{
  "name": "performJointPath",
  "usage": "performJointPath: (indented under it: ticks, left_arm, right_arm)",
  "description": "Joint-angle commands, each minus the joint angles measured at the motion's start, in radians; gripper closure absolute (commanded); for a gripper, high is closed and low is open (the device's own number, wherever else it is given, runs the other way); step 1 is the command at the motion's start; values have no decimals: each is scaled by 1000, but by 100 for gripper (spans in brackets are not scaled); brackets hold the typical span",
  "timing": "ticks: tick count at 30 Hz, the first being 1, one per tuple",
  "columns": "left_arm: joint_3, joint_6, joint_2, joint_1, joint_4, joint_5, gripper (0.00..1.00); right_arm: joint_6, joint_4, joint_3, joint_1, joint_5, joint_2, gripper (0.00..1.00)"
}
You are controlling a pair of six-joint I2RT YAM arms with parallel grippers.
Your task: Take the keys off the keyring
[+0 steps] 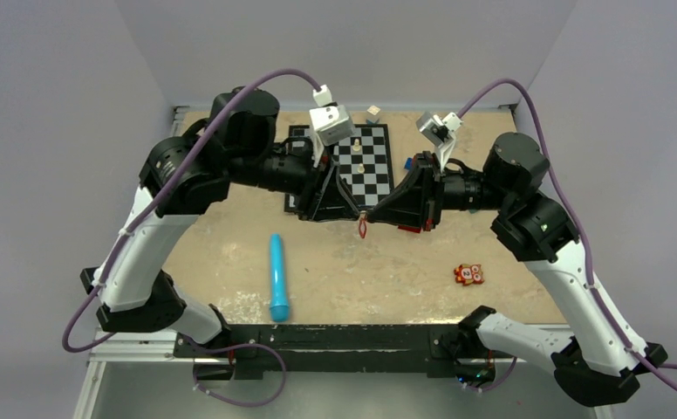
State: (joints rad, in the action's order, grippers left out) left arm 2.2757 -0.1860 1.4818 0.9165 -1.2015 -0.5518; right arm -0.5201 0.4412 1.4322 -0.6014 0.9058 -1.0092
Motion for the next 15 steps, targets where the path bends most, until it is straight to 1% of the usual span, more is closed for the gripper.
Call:
performJointPath:
  ticks: [1,7,12,15]
  left_arm:
    - [2,5,19,-6,6,-81,72]
    - [-18,-3,25,-7,15,-95,80]
    - [-39,-12,25,-5,30,-111,84]
    - [-56,-23,22,-5,55,-124,84]
  right_arm:
    - [7,-15,44,-2,11,-7,100]
    - [4,-22,44,-2,13,-7,100]
    - [3,-28,43,-2,14,-7,100]
    - [0,-34,39,-3,20,-7,100]
